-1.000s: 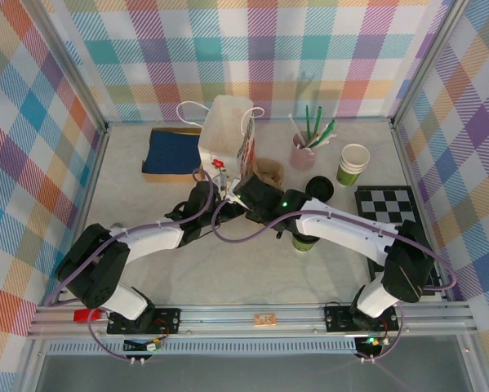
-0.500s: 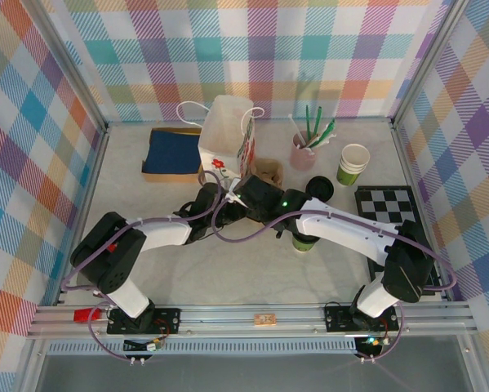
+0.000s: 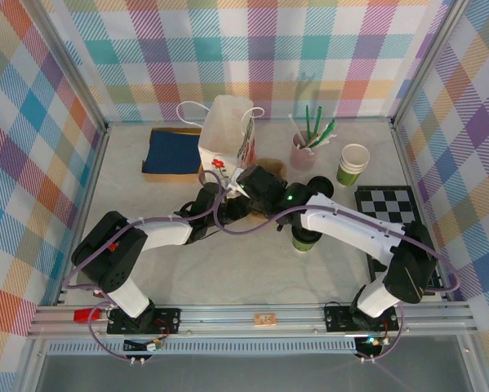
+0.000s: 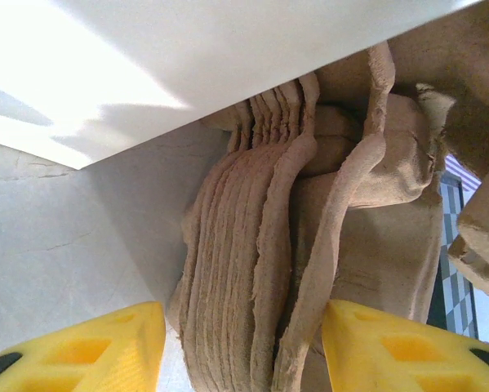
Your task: Pack the takeout coffee
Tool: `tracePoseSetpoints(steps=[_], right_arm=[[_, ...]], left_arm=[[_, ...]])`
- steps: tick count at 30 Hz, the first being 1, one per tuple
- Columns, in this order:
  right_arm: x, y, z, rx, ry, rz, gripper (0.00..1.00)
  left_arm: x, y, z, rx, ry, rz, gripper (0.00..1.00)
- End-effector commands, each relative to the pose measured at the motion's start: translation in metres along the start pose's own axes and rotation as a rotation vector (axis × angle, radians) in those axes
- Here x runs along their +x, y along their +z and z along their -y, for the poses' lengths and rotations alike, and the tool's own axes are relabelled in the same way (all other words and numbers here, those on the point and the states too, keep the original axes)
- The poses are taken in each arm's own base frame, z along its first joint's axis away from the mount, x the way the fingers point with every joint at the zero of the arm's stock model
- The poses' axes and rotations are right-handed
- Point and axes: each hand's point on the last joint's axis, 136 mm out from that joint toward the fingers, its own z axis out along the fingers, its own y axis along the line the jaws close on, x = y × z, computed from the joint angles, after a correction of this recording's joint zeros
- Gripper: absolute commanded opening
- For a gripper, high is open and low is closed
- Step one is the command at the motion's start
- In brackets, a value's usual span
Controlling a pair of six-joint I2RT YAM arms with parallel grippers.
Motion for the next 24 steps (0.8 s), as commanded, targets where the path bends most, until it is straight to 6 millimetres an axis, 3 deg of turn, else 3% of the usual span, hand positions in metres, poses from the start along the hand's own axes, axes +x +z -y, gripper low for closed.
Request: tracePoseSetpoints(steps=[1, 14, 24], right_arm=[[-0.025, -0.023, 0.041, 0.091, 0.067, 0.101, 0.00], [-0.025, -0.023, 0.077, 0.151, 0.103, 0.117, 0.00], [-0.038, -0.033, 0.086, 0.092, 0.183, 0.204, 0.00]], left_arm=[[0.002, 0.006, -0.006, -0.028, 0.013, 0.001, 0.53], [0.003, 0.005, -0.007, -0.042, 0.014, -0.001, 0.53], [0.004, 0.007, -0.007, -0.050, 0.015, -0.004, 0.52]])
